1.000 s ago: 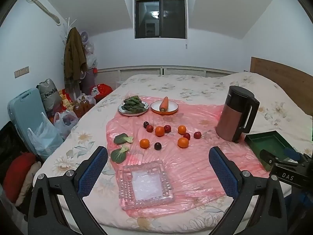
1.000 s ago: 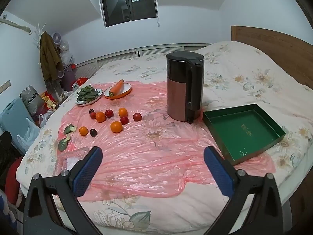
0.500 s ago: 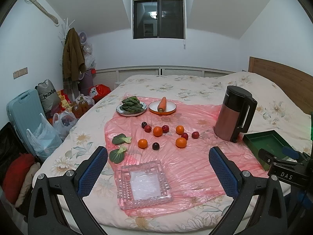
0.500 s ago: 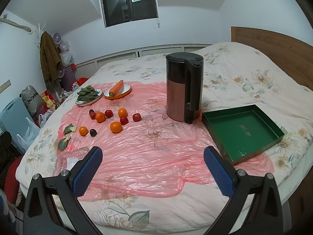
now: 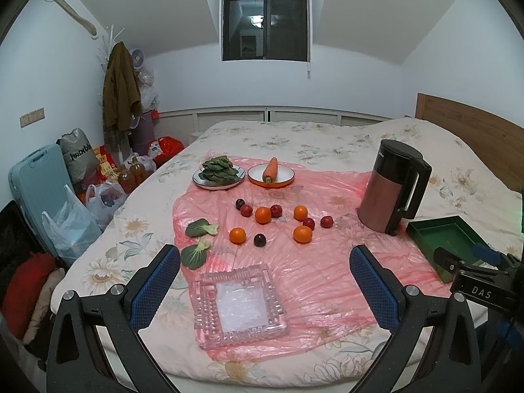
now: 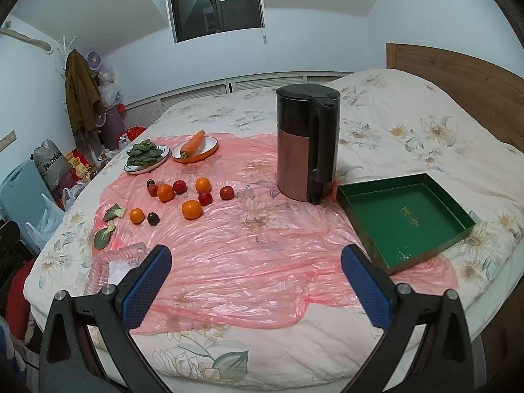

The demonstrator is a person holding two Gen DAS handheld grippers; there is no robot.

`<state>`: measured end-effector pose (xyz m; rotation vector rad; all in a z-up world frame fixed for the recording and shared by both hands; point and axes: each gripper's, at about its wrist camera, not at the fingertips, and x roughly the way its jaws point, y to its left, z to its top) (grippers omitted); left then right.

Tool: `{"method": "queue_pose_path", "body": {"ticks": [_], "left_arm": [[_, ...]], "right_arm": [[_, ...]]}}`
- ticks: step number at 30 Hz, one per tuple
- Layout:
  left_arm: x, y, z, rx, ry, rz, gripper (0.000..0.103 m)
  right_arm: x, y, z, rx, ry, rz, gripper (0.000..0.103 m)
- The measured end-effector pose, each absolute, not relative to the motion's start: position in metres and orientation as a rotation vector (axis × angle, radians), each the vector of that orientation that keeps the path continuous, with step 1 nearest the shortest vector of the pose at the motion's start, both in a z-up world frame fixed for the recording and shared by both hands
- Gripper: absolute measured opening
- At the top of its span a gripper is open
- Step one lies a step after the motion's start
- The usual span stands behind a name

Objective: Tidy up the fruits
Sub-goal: 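Move both grippers forward toward the fruit on the pink sheet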

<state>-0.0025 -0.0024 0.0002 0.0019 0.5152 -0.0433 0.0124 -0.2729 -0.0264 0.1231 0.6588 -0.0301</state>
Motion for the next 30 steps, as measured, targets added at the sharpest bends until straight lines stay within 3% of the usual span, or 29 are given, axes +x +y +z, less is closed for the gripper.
{"method": "queue_pose_path", "body": {"ticks": [30], "left_arm": [[0.033,-0.01,-0.019,0.036,0.536,-0.021,0.102]], "right_arm": [[0.039,-0.265,-0.038,0.113,0.656,0.081,0.103]]}}
